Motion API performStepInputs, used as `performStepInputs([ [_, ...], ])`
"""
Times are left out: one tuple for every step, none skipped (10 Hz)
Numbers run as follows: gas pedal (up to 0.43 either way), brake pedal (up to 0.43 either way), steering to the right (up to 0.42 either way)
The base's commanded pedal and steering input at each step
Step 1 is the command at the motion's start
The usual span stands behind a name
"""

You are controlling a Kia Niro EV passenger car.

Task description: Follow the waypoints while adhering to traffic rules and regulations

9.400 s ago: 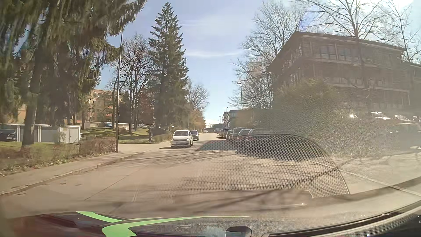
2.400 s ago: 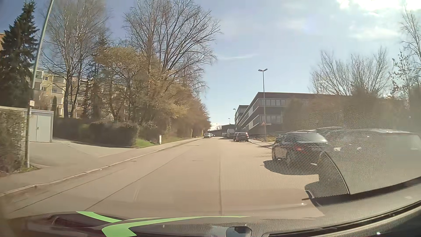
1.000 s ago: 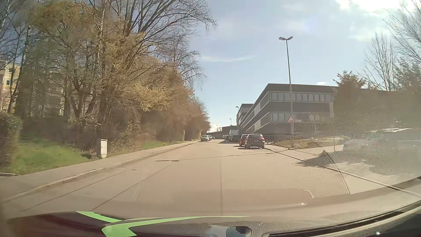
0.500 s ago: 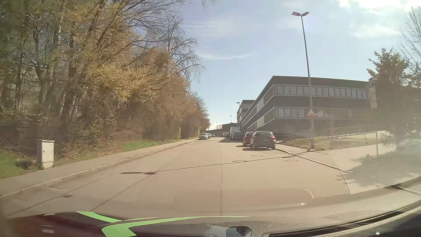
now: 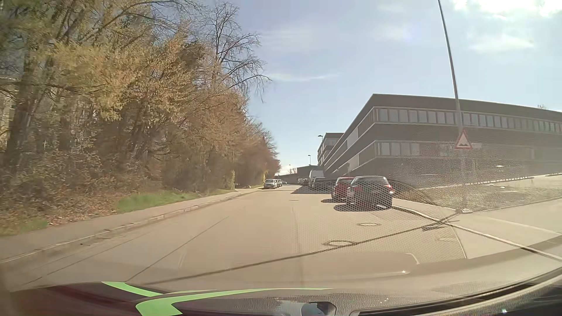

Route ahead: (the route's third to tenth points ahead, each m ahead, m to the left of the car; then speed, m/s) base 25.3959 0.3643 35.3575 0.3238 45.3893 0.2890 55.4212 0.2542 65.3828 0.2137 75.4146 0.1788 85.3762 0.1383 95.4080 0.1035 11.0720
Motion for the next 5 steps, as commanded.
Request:
performStepInputs([
  [0.260, 0.000, 0.000],
  [0.260, 0.000, 0.000],
  [0.260, 0.000, 0.000],
  [0.260, 0.000, 0.000],
  [0.260, 0.000, 0.000],
])
